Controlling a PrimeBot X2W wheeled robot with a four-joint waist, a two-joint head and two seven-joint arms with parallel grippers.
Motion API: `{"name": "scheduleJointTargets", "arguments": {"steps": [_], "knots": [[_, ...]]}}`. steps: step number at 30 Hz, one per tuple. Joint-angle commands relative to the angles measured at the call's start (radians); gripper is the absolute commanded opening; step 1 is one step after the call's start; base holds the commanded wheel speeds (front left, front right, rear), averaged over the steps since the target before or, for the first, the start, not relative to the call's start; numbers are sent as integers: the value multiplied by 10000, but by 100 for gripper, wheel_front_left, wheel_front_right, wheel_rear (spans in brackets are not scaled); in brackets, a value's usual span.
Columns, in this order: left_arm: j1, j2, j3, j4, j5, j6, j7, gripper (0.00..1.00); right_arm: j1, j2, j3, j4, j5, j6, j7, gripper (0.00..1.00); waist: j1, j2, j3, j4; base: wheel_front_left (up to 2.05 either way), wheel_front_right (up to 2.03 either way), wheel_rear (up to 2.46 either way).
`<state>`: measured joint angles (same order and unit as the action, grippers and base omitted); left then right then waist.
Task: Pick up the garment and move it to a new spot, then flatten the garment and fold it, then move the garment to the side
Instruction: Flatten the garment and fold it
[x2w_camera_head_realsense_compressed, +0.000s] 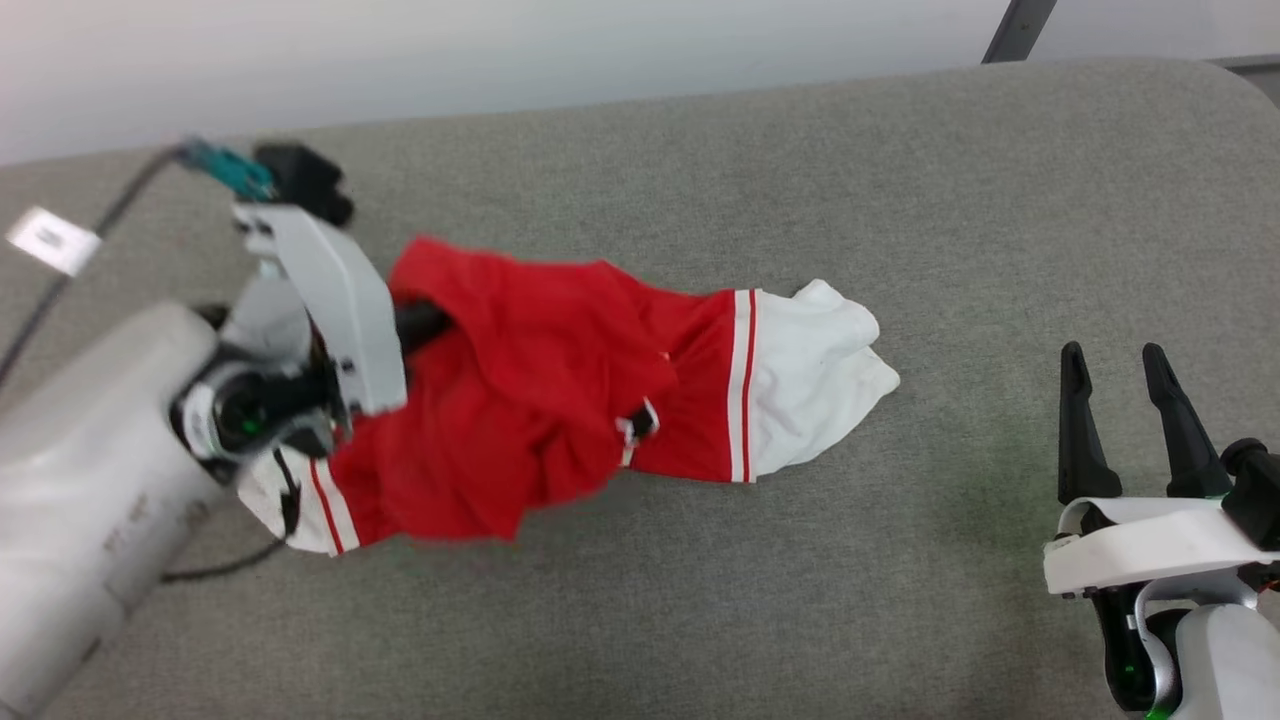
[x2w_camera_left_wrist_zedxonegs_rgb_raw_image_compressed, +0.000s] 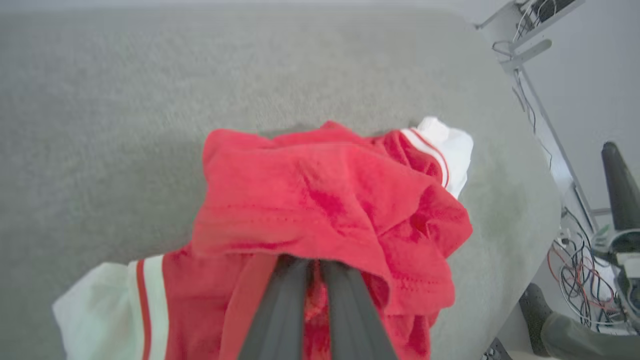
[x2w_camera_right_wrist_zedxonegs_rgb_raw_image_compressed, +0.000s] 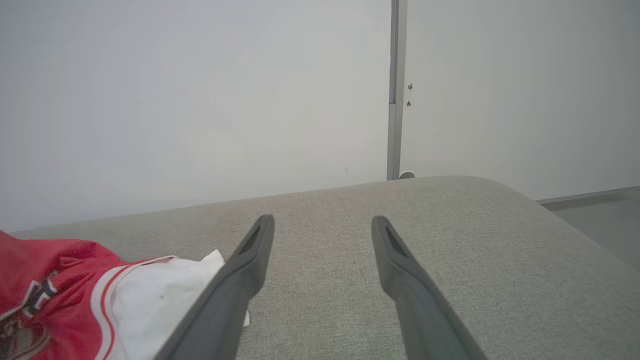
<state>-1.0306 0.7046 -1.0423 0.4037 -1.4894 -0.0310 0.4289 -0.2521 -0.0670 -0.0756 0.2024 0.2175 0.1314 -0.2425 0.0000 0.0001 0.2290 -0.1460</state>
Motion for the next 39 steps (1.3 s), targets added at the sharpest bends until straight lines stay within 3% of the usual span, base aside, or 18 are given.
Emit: {"name": "scheduleJointTargets", "arguments": {"steps": [1,8,18,19,20,22,23,24,30,39], "knots": [[-209,-66,120,92,-9,-84,-113,0,-125,19,24,-9,29,-15,-43,100,0,-1,83,-33,0,0,0],[-1198,-406,414,1306,790,-375,-1160,0,-389,46,245,62,86,-15,-58,100,0,-1,494,-298,0,0,0],[-1777,-1076,-615,4144,2851,-595,-2369,0,-682,96,574,325,174,-15,-152,100,0,-1,981,-708,0,0,0],[-1758,-1147,-750,4393,3002,-630,-2460,16,-695,100,596,353,183,-15,-149,100,0,-1,1001,-718,0,0,0],[-1699,-1222,-837,4605,3046,-680,-2495,41,-714,105,612,373,190,-15,-158,100,0,-1,1011,-721,0,0,0],[-1603,-1363,-876,4884,2986,-827,-2563,51,-734,112,609,411,190,-15,-180,100,0,-1,995,-693,0,0,0],[-1548,-1419,-884,4984,2917,-868,-2558,71,-728,109,577,434,177,-15,-188,100,0,-1,962,-654,0,0,0],[-1515,-1454,-923,5022,2875,-928,-2508,100,-710,102,547,457,152,-15,-194,100,0,-1,915,-609,0,0,0],[-1314,-1268,-1307,4470,2582,-994,-1909,100,-469,-58,388,452,3,-15,-205,100,0,-1,478,-228,0,0,0],[-832,-181,-1562,3216,1873,-994,-1163,100,-118,-257,284,208,-77,-15,-74,100,0,-1,-251,425,0,0,0]]}}
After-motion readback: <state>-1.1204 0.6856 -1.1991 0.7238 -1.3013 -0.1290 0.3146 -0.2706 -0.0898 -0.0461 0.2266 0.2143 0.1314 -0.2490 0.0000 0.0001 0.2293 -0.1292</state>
